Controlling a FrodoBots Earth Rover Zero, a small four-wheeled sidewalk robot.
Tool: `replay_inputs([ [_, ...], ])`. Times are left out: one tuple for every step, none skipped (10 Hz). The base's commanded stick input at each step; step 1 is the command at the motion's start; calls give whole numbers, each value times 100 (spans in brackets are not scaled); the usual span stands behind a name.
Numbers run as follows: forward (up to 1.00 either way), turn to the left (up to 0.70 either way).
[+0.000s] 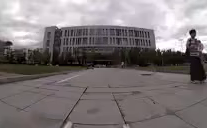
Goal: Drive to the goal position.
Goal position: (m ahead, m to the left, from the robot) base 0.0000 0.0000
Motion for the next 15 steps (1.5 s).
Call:
replay_inputs([
  [0,0],
  [0,0],
  [2,0],
  [42,0],
  [66,0],
  [70,0],
  [70,0],
  [70,0],
  [70,0],
  [70,0],
  [70,0],
  [70,0],
  [70,0],
  [70,0],
  [70,0],
])
